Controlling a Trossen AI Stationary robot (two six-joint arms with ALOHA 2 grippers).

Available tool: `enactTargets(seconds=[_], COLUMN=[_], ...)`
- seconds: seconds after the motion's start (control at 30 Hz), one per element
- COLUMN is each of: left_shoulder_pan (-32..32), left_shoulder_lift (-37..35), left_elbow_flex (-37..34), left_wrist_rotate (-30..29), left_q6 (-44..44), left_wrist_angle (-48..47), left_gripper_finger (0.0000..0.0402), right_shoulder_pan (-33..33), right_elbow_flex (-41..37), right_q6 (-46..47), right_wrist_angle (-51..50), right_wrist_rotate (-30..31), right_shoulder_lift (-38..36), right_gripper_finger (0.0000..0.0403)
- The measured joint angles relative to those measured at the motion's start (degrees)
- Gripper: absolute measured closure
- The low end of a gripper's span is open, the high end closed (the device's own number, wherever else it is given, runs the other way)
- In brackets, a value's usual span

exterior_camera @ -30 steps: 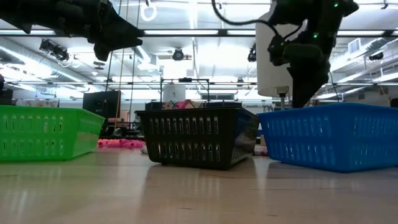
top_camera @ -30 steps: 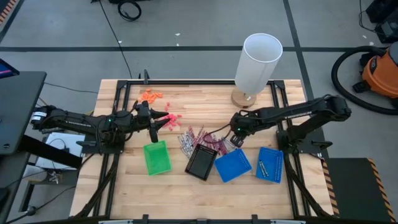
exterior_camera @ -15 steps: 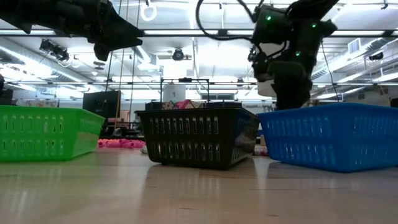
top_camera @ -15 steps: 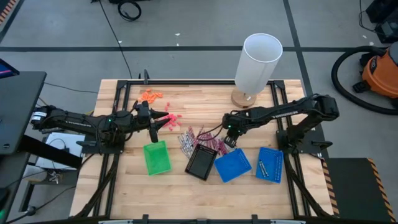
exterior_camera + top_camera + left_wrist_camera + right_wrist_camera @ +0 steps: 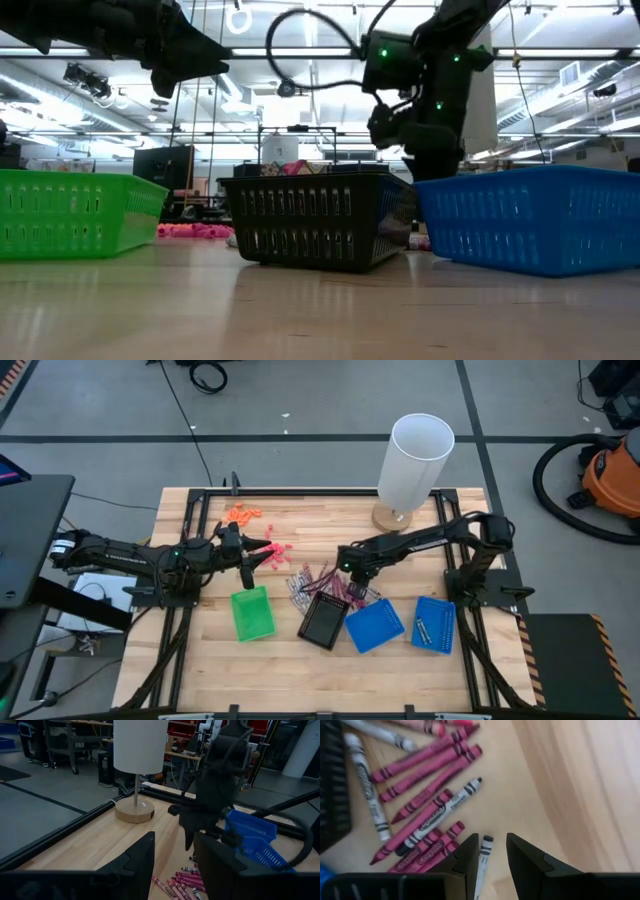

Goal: Sort crayons
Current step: Put the black crayon into the right blue bin

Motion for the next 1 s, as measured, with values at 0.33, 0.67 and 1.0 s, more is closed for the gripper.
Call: enactTargets(seconds=[0.33, 0.67, 1.0], left_shoulder_pan=[0.0, 0.0, 0.0], left_shoulder_lift=[0.0, 0.0, 0.0], left_elbow_flex=[0.0, 0.0, 0.0], left_wrist_rotate=[0.0, 0.0, 0.0], left_q6=[0.0, 0.0, -0.2], left_wrist_angle=[0.0, -0.5, -0.7], left_gripper_finger=[0.0253, 0.0253, 0.0253], right_shoulder_pan=[-0.1, -0.3, -0.2], right_elbow_flex=[-0.1, -0.1, -0.1], right_q6=[0.1, 0.0, 1.0], right_wrist_angle=[-0.9, -1.1, -0.9], right_wrist_rotate=[0.0, -0.2, -1.8], right_shoulder_lift=[1.7, 1.7, 1.7], right_gripper_finger=[0.0299, 0.0302, 0.0302])
